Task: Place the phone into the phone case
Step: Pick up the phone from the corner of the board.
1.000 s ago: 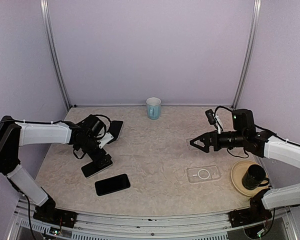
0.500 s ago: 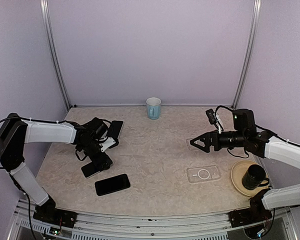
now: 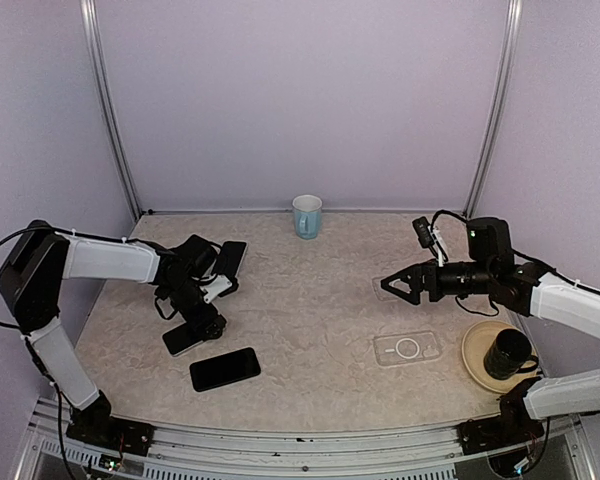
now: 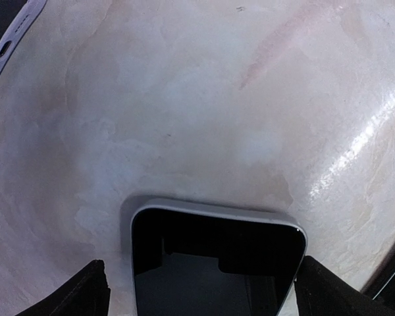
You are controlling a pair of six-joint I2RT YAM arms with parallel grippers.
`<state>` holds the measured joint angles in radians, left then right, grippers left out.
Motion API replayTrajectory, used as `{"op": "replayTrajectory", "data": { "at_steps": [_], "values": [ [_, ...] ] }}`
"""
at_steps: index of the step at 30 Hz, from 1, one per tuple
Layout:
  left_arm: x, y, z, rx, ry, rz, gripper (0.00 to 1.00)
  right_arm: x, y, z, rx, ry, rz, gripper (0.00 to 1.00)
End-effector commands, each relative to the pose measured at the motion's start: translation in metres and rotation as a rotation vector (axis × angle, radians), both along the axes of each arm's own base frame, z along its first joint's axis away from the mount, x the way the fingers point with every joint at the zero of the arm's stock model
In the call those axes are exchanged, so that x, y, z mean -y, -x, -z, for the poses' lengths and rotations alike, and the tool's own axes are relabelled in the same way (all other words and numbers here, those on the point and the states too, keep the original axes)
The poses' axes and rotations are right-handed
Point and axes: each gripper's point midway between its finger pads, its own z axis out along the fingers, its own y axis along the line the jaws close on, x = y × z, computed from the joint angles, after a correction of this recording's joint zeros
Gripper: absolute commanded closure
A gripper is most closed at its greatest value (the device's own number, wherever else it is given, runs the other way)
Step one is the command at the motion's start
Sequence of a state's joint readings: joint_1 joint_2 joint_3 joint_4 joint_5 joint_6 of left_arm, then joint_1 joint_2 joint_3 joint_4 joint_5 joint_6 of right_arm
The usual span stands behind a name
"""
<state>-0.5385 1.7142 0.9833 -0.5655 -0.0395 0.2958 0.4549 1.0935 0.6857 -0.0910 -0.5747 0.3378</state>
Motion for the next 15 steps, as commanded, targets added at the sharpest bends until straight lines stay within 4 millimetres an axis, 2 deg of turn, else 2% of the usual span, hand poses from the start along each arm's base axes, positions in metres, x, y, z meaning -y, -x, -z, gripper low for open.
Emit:
{"op": "replayTrajectory", "data": {
  "at_steps": [1,15],
  "values": [
    [0.001,-0.005,0.0058,-0.024,0.025,-0.014,0.06,0.0037,-0.0008,-0.0048,0.024,-0.01,0.012,0.0],
    [0.0051,0.0007,0.0065,-0.074,0.079,-0.012,0.18,0.0051,-0.002,-0.0077,0.035,-0.006,0.021,0.0]
  ]
}}
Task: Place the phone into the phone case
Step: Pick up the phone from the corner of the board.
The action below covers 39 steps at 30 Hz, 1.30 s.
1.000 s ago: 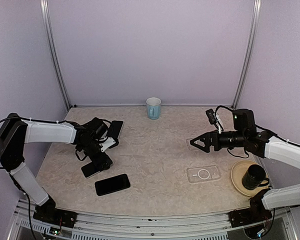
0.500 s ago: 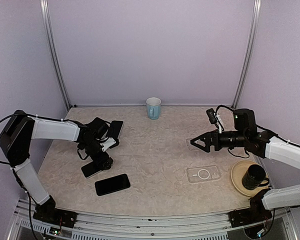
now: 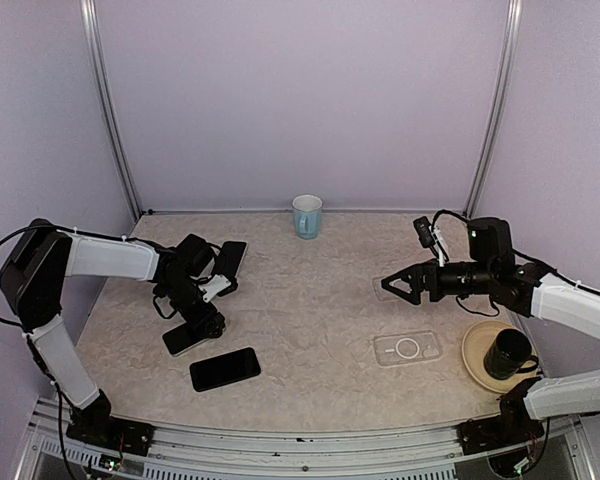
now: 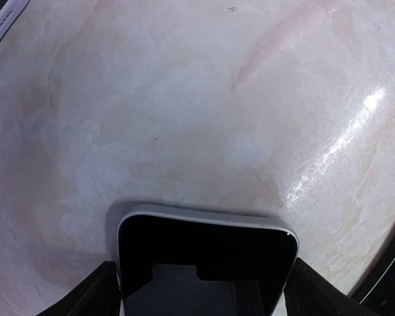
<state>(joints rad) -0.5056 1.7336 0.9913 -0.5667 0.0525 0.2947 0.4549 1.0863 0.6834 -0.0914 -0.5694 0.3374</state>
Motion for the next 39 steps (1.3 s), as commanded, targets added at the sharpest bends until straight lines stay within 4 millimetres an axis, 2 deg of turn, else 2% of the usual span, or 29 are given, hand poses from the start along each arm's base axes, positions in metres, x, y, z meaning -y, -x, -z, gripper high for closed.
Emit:
{"op": "replayTrajectory", "data": {
  "at_steps": [1,6,10,22,30,35,39],
  "values": [
    [0.001,-0.001,0.002,-0.021,0.011,-0.003,0.19,0.004,-0.002,-0.007,0.03,-0.007,0.017,0.0],
    [0.003,-0.002,0.002,-0.022,0.02,-0.006,0.27,0.005,-0.002,-0.007,0.032,-0.004,0.02,0.0],
    [0.002,-0.005,0.001,-0.015,0.015,-0.011,0.3,0.005,-0.003,-0.007,0.031,-0.003,0.022,0.0],
    [0.022,-0.021,-0.023,0.091,0.076,-0.006,0.32,0.004,-0.005,-0.006,0.022,-0.005,0.025,0.0],
    [0.053,-0.038,-0.039,0.201,0.096,0.029,0.33,0.0,-0.005,-0.003,-0.004,-0.023,0.01,0.0],
    [0.087,-0.048,-0.055,0.262,0.147,0.075,0.33,-0.003,-0.006,0.004,-0.034,-0.036,0.003,0.0],
    [0.119,-0.048,-0.06,0.288,0.18,0.124,0.33,-0.007,-0.007,0.009,-0.059,-0.051,-0.009,0.0]
  ]
}}
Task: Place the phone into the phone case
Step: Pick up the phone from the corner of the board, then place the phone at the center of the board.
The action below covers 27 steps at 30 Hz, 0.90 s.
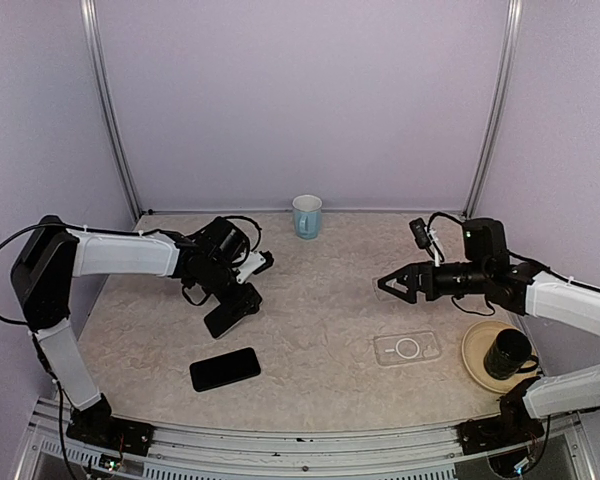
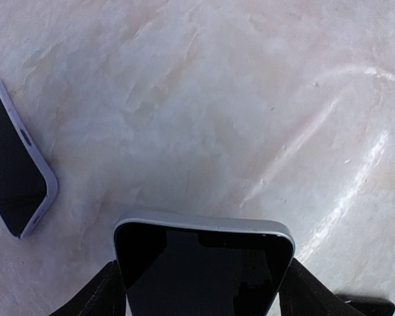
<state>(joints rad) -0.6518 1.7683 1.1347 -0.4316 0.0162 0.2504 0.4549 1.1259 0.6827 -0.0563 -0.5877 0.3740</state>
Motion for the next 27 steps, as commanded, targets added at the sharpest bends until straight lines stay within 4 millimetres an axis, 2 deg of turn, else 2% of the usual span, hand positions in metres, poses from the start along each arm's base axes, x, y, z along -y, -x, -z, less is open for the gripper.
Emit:
{"op": "replayTrajectory", "data": {
  "at_steps": [1,10,15,18,20,25,27],
  "values": [
    [0.044,-0.012,-0.017,0.082,0.071,0.051,0.33,-0.003,-0.003,0.005,-0.03,-0.032,-0.009,0.0],
    [0.109,0.0,-0.021,0.137,0.152,0.159,0.34,-0.006,-0.015,0.019,-0.084,-0.034,0.031,0.0],
    [0.133,0.006,-0.026,0.177,0.184,0.196,0.33,-0.01,-0.023,0.029,-0.13,-0.034,0.043,0.0],
    [0.131,0.003,-0.029,0.195,0.152,0.169,0.3,-0.011,-0.025,0.034,-0.15,-0.039,0.045,0.0],
    [0.122,0.0,-0.031,0.202,0.122,0.136,0.24,-0.01,-0.027,0.037,-0.157,-0.036,0.058,0.0],
    [0.103,0.006,-0.041,0.205,0.107,0.109,0.04,-0.009,-0.028,0.039,-0.167,-0.018,0.066,0.0],
    [0.095,0.009,-0.048,0.207,0.12,0.101,0.01,-0.007,-0.029,0.037,-0.156,-0.011,0.075,0.0]
  ]
}}
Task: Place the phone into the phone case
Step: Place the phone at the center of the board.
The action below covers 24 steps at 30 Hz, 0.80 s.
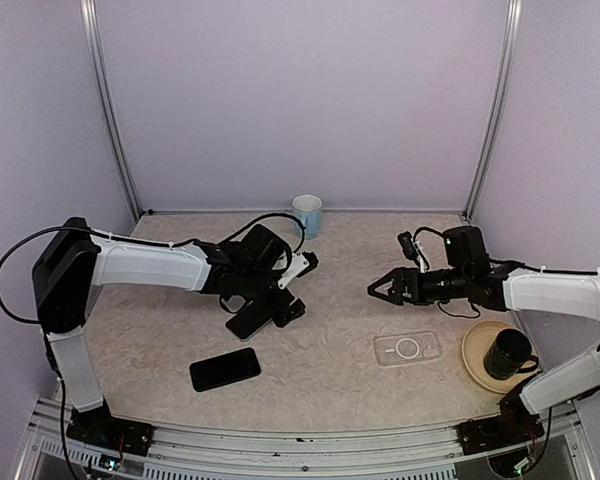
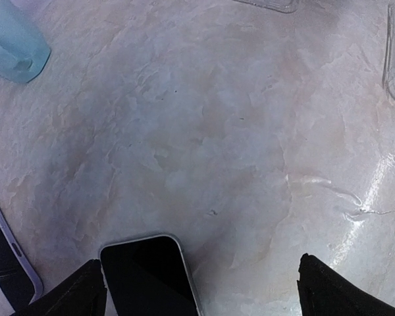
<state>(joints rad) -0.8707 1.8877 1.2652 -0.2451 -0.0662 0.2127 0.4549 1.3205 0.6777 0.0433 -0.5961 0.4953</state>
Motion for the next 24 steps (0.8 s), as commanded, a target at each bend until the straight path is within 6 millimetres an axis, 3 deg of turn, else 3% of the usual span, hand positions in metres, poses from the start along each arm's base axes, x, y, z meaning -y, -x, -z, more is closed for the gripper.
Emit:
{"op": "replayTrajectory", "data": {
  "at_steps": [1,8,16,24],
  "values": [
    [-0.02,0.001,-0.027,0.026,0.022,-0.047,0.01,0.004,-0.011,-0.012,0.04,0.003,0.035,0.0],
    [-0.051,-0.003,-0.025,0.008,0.016,-0.137,0.01,0.016,-0.013,-0.016,0.071,0.068,0.076,0.0],
    [-0.074,-0.005,-0.012,-0.022,0.019,-0.215,0.01,0.041,-0.03,-0.004,0.051,0.134,0.151,0.0],
    [-0.091,-0.007,-0.004,-0.072,0.004,-0.279,0.01,0.091,-0.058,0.003,0.029,0.163,0.307,0.0]
  ]
}}
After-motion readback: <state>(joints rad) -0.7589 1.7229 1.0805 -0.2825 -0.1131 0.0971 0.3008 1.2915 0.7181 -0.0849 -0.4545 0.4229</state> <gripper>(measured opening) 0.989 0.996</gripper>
